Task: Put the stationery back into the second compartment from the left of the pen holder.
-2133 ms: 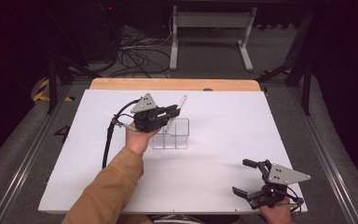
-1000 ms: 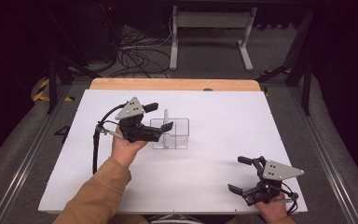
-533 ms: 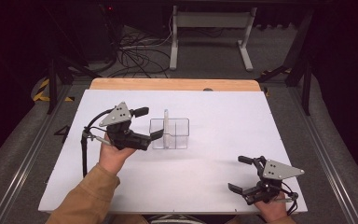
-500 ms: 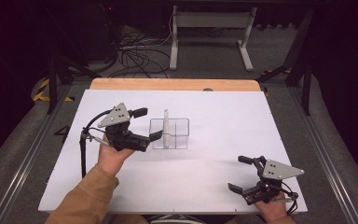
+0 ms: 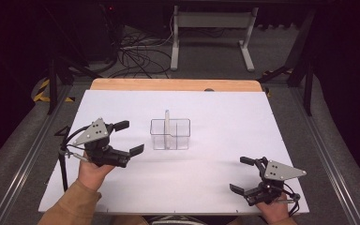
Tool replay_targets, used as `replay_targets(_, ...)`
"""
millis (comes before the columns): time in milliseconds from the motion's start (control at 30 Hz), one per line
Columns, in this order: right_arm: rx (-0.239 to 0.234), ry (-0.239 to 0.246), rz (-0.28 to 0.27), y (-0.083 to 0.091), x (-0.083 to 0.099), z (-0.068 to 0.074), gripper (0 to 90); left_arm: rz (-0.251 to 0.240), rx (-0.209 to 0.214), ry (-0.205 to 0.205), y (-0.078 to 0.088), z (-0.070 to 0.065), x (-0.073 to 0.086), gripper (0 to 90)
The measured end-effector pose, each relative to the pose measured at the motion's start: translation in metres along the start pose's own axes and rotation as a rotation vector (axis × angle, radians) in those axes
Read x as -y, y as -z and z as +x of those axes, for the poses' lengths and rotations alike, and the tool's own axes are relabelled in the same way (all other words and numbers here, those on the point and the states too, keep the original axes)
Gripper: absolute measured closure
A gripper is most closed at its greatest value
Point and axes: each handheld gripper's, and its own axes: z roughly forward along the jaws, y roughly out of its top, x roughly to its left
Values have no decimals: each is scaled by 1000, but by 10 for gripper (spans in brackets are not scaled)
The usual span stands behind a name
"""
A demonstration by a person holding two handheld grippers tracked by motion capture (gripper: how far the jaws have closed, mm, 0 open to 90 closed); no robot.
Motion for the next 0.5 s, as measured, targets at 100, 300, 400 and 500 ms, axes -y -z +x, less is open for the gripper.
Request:
replay_targets(100, -1, -2, 3, -1, 0, 0, 20, 3, -4, 18, 7, -1, 11, 53)
replay_targets(300, 1, -4, 6, 0, 0, 1, 19, 8, -24, -1, 19, -5, 33, 58)
replay_targets(400, 2, -5, 9, 0, 1, 1, 19, 18, -28, 16, 25, -4, 46, 56)
replay_targets(500, 2, -6, 8, 0, 1, 1, 19, 28, -49, 16, 30, -3, 57, 50)
